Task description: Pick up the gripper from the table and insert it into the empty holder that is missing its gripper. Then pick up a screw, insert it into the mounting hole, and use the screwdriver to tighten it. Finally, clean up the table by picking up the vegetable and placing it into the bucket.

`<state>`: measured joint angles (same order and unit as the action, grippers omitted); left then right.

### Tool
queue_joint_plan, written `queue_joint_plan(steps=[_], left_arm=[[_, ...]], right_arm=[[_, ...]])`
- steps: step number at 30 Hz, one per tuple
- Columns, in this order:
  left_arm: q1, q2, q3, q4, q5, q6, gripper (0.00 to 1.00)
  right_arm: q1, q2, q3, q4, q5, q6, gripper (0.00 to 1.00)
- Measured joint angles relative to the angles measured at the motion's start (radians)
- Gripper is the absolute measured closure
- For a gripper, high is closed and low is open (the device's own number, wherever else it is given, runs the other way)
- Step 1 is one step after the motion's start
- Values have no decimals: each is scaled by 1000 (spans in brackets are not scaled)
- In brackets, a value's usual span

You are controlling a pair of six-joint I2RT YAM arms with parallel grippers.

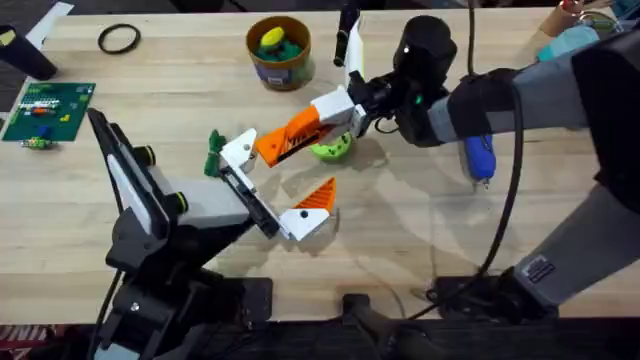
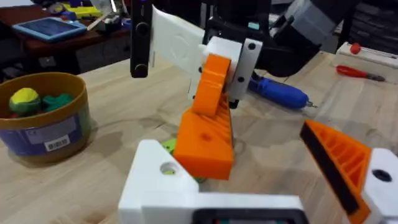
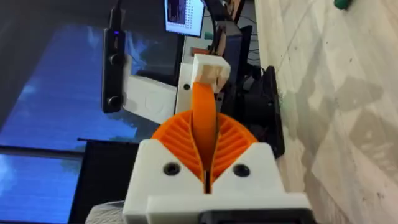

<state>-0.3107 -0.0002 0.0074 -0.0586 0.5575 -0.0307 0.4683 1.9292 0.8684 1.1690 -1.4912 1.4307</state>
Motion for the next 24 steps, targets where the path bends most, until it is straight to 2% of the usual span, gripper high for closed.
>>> queue_joint_plan(steps=[7,14,24], left_arm=[[0,0,0,0,0,0,15],[0,0,0,0,0,0,14],[0,0,0,0,0,0,15]], right_arm=[[0,-2,0,-9,0,21,988],[9,-3,0,-133,0,-17,988],[11,-3,0,-131,0,-89,988]])
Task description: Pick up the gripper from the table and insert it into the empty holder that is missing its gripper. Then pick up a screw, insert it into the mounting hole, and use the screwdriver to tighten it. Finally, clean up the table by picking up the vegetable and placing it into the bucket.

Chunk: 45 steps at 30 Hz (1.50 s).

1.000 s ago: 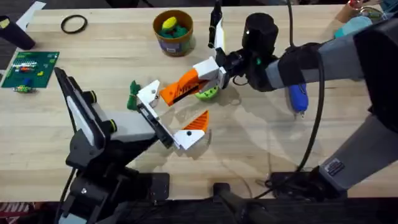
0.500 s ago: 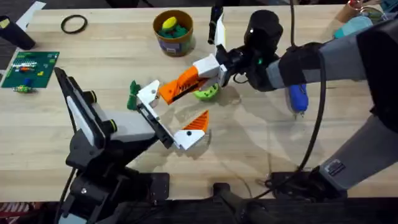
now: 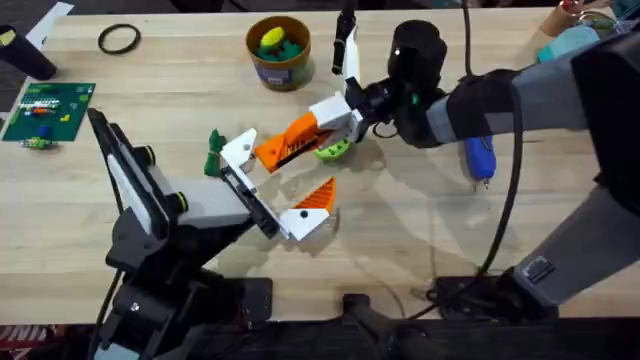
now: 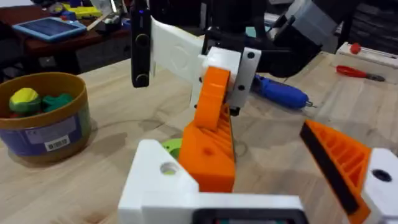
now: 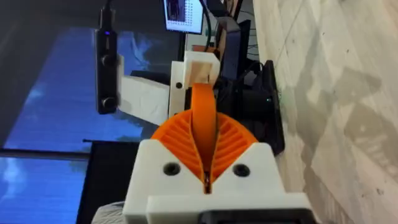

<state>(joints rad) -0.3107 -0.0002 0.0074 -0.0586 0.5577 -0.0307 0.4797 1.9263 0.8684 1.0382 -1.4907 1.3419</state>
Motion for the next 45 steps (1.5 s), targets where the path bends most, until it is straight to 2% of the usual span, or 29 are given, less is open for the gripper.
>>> queue_joint_plan(steps=[18,45], left_arm=[[1,0,0,2,0,6,14],[1,0,0,2,7,8,14]], right_arm=[[15,0,46,-38,-16,-11,988],[-5,0,47,-38,-18,0,988]])
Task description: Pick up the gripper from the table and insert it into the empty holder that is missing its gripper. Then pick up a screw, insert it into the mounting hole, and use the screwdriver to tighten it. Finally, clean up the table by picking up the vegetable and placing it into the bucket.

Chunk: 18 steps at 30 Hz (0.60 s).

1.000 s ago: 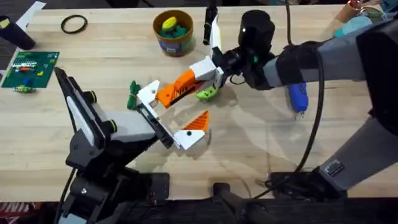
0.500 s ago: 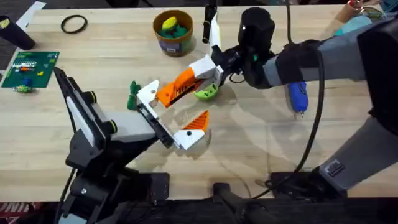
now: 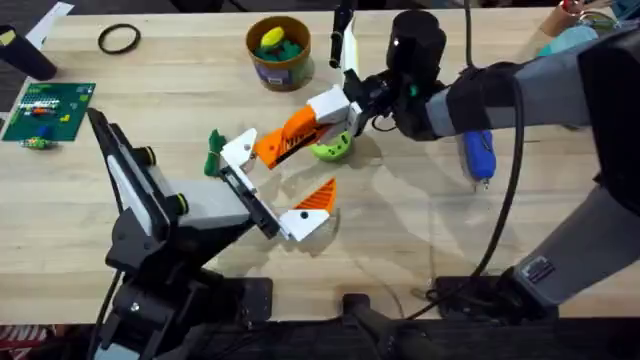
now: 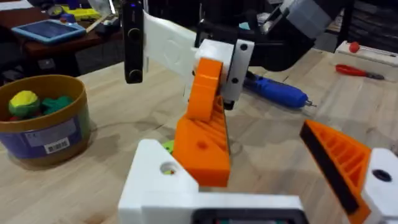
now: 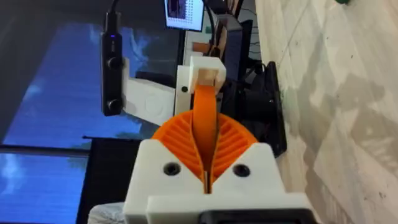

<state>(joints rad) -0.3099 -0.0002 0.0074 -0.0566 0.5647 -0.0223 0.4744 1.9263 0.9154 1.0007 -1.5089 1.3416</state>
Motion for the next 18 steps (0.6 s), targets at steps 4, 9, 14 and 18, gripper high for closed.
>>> queue_joint_plan(steps=[4,9,14,18], left_arm=[[0,0,0,0,0,0,13],[0,0,0,0,1,-1,14],[0,0,3,8,9,8,14],[0,0,3,2,13,8,14]], right_arm=[[0,0,-1,2,0,24,988],[-1,0,-18,48,0,55,988],[-2,0,-27,167,0,144,988],[-2,0,-40,174,1,191,987]])
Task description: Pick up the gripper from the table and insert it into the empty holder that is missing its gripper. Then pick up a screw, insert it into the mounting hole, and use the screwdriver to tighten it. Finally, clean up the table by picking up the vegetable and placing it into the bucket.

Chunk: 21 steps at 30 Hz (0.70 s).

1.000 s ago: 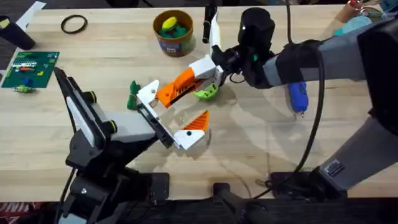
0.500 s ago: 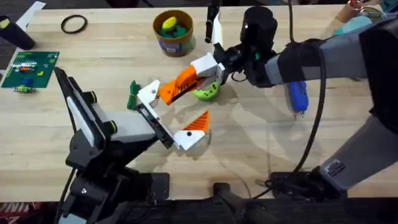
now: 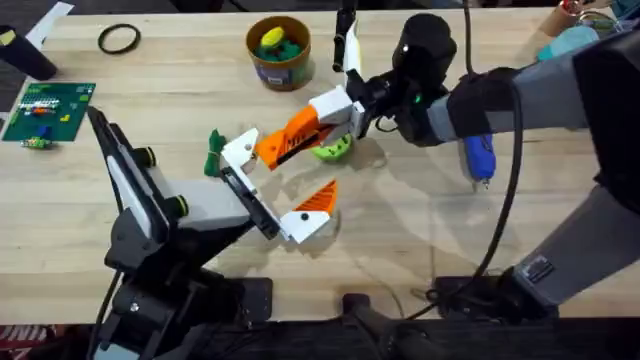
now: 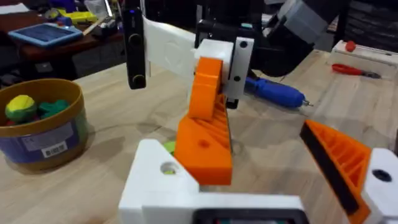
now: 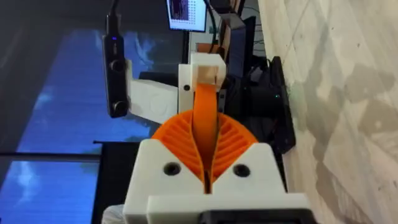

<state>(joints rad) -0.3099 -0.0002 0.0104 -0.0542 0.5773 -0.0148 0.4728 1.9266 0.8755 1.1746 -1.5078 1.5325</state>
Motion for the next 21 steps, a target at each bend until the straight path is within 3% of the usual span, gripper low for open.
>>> queue_joint_plan(steps=[21], left_arm=[[0,0,0,-9,-5,-16,14]], right_arm=[[9,0,-21,9,22,31,987]])
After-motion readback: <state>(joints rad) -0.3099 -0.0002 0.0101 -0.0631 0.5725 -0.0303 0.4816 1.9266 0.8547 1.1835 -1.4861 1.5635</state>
